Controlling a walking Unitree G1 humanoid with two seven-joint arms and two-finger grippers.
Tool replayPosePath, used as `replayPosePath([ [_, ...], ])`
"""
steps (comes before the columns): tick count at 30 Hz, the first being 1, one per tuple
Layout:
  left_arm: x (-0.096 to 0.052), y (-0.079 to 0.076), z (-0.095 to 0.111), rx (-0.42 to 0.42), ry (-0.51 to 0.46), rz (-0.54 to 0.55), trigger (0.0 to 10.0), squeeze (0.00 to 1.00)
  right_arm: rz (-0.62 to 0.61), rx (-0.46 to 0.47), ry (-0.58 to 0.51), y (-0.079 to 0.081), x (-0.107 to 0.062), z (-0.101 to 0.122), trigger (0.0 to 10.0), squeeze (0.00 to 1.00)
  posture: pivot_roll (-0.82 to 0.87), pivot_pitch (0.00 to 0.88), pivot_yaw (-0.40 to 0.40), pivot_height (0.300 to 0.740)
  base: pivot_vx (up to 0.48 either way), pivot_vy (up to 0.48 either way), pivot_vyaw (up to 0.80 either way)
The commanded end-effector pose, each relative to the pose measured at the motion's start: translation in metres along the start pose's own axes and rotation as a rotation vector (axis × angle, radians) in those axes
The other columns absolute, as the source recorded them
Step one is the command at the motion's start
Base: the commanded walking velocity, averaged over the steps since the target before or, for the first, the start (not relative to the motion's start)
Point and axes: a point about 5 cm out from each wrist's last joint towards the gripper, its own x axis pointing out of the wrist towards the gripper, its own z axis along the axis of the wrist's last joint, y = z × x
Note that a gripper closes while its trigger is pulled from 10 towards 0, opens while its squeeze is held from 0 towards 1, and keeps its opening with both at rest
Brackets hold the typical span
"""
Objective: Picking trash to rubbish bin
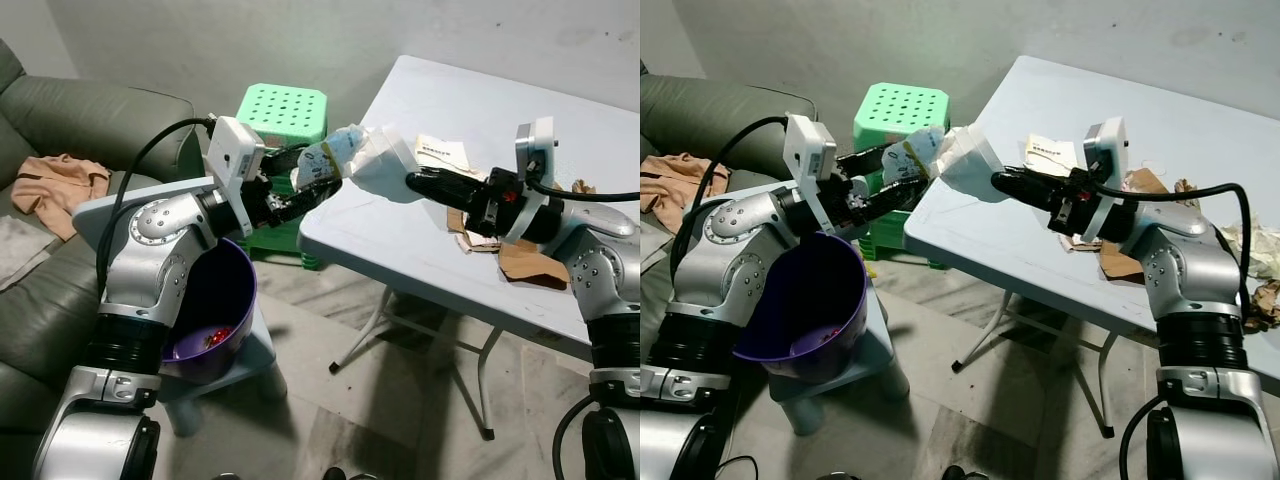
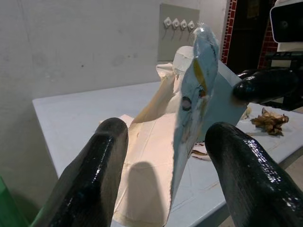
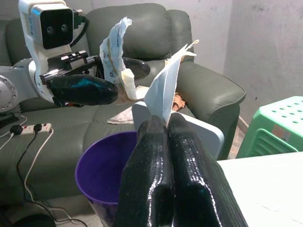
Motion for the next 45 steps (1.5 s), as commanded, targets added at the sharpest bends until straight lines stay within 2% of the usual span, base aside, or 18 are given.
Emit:
replayPosePath([
  [1, 0.0046, -0.0015, 0.0108, 0.02, -0.024, -0.036, 0.0, 0.0, 0.023, -0.022, 0.013, 0.0032, -0.0016, 0.0045, 10.0, 0.0, 0.07, 0.12, -0.079, 0.74, 0.0, 0.0, 0.0],
  [23, 0.0034, -0.0021, 0.0117, 0.001, -0.034, -0.052, 0.0, 0.0, 0.016, -0.026, 0.022, 0.0025, 0.0004, 0.0037, 10.0, 0.0, 0.07, 0.106, -0.083, 0.74, 0.0, 0.0, 0.0],
  [37, 0.0033, -0.0049, 0.0124, -0.006, -0.04, -0.059, 0.0, 0.0, 0.031, 0.019, 0.023, 0.0022, 0.0015, 0.0033, 10.0, 0.0, 0.07, 0.096, -0.09, 0.74, 0.0, 0.0, 0.0],
  [38, 0.0031, -0.0049, 0.0125, -0.007, -0.04, -0.058, 0.0, 0.0, 0.038, 0.031, 0.02, 0.0028, 0.0017, 0.0035, 10.0, 1.0, 0.07, 0.096, -0.09, 0.74, 0.0, 0.0, 0.0],
  [45, 0.0028, -0.0047, 0.0127, -0.008, -0.038, -0.056, 0.0, 0.0, 0.057, 0.041, 0.009, 0.0038, 0.0011, 0.0049, 10.0, 1.0, 0.07, 0.097, -0.09, 0.74, 0.0, 0.0, 0.0],
])
